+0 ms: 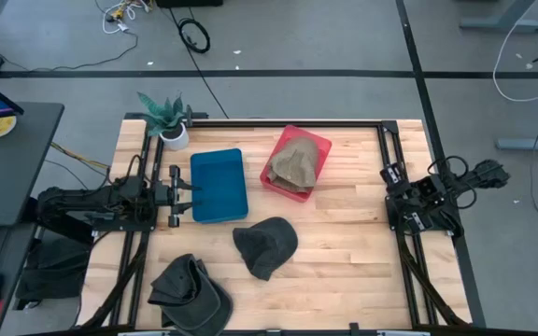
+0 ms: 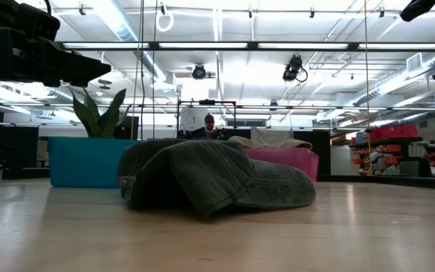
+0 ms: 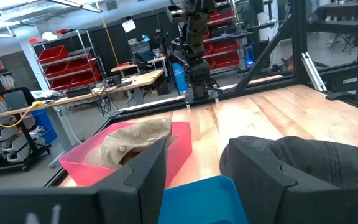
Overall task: Pick & Place hat
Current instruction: Put the top right black cap into the blue bin
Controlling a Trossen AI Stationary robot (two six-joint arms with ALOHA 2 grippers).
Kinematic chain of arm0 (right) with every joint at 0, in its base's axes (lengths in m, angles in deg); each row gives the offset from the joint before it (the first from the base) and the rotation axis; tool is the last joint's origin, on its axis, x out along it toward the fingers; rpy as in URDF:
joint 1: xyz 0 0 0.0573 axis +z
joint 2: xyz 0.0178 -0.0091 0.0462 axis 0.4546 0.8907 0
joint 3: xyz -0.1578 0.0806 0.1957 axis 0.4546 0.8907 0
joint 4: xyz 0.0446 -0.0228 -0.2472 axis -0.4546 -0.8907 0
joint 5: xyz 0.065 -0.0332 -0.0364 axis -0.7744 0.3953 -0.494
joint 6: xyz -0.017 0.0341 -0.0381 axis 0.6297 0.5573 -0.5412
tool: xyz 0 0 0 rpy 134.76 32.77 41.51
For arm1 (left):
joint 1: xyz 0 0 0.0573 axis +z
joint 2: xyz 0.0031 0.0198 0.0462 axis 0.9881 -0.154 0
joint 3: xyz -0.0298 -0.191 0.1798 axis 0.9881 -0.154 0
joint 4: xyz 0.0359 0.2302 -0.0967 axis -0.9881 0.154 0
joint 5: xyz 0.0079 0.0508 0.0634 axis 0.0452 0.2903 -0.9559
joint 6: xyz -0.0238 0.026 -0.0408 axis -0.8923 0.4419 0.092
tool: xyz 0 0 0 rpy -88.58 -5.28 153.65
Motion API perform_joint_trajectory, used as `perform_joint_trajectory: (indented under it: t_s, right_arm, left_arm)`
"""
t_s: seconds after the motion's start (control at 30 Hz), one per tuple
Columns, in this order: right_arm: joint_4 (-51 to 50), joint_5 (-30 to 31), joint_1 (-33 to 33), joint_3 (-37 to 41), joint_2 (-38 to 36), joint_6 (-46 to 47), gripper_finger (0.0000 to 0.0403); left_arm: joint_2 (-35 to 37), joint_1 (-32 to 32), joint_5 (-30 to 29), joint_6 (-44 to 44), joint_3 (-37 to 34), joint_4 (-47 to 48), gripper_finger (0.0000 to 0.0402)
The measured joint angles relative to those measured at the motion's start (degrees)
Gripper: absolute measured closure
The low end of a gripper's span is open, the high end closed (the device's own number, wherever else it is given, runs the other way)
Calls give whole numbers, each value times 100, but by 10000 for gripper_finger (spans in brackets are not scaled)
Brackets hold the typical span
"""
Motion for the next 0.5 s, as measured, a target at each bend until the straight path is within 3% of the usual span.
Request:
perform_joint_trajectory:
  t_s: [0.27, 0.5]
  right_arm:
    - [-1098, 1, 0, 0, -966, -41, 332]
    - [-1720, 229, -2, -4, -1022, -140, 332]
  left_arm:
    - [0, 1, 0, 0, 0, 0, 225]
    - [0, 1, 2, 0, 0, -4, 225]
